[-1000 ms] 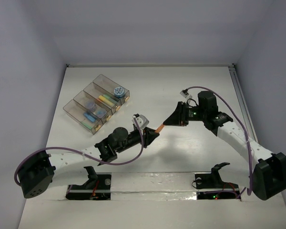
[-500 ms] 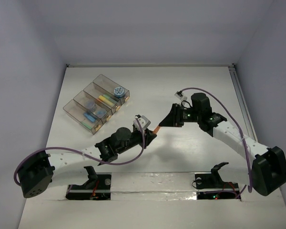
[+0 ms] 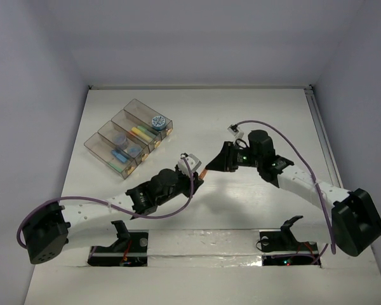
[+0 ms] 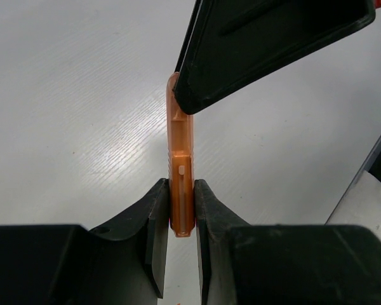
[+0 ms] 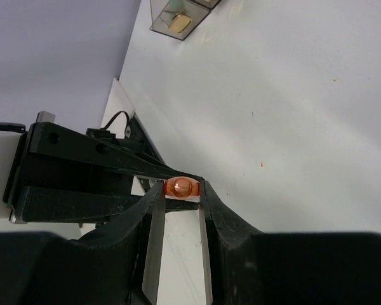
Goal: Sort the stationery into containers
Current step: Close the pen cap on the pen.
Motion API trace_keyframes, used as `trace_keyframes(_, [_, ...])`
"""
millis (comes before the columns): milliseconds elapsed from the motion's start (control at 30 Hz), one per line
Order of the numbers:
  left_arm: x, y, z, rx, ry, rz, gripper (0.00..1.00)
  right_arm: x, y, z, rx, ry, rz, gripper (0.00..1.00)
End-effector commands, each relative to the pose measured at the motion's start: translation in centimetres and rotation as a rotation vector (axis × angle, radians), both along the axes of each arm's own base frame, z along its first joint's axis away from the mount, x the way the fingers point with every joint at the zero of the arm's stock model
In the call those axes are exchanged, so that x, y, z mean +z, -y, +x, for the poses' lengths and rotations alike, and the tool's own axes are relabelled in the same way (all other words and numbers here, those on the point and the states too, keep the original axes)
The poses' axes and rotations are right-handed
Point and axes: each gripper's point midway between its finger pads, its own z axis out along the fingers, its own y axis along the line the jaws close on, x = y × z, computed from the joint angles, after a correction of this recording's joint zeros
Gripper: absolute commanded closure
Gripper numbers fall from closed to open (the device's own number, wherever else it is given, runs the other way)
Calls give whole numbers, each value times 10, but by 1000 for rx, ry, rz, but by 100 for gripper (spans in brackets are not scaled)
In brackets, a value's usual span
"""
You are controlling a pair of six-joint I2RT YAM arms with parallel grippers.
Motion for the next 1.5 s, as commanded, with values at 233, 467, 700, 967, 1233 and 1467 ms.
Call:
trace_keyframes(233, [229,-11,38,150,356,-576,100,-67,-23,-82,208,-233,-65,100])
trace_keyframes(467, [245,-17,49,168,370,-610,100,-80,-34,-94,228,-256,-68,100])
trace_keyframes(700, [262,-29,50,198,391,-642,100,-80,-30,-87,171,-226,-89,100])
trace_keyframes(967, [290,-29,51,158,407,-700,100,-85,-27,-79,109,-206,-122,100])
trace_keyframes(1233, [286,-21,60,151,367,-710,100,-88,-28,-79,107,-193,-151,100])
trace_keyframes(1467, [263,-25,68,197,327,-681,100,-65,-18,-55,-32,-92,-176,100])
